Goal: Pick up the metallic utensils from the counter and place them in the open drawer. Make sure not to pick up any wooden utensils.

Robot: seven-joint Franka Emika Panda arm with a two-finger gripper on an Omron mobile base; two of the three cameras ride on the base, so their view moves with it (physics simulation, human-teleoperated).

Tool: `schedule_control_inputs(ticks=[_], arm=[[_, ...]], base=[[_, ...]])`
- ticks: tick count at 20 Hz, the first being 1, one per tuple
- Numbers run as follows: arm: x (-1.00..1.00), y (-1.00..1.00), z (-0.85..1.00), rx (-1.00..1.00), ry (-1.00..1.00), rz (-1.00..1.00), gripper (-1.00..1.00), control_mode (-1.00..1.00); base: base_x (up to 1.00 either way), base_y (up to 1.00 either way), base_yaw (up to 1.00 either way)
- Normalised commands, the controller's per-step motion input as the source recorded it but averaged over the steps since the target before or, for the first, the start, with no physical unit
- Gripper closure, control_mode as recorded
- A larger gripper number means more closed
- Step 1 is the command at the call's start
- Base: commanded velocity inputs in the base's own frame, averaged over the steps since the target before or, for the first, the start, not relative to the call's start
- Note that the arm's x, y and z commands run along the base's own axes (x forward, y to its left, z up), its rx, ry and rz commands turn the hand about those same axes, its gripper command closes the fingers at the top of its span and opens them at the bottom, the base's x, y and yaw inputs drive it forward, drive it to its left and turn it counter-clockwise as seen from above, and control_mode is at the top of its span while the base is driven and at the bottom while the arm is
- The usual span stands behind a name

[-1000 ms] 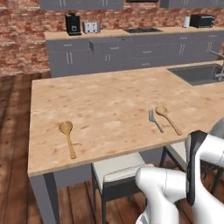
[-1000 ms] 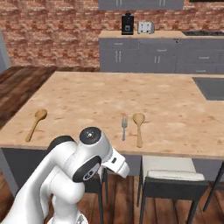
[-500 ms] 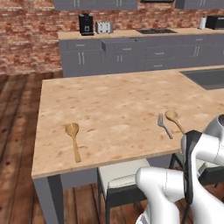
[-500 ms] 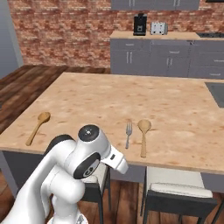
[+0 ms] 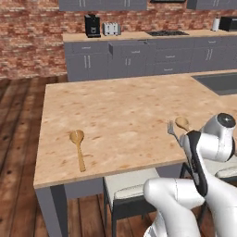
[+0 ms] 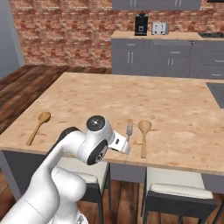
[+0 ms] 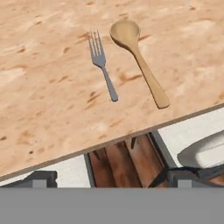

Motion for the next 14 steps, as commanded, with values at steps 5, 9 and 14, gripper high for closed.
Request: schedule_control_inputs(ticks=[5,9,14], arm=[[1.00,-0.12,0.29,0.01,0.05,0.17,-1.00,-1.00],[1.00,-0.06,0.09,0.00,0.03,0.20,-1.00,-1.00],[0.44,-0.03,-0.14,-0.06,0.16,0.12,-1.00,-1.00]], base=[[0.00,0.00,0.00],[0.00,0.00,0.00],[0.00,0.00,0.00]])
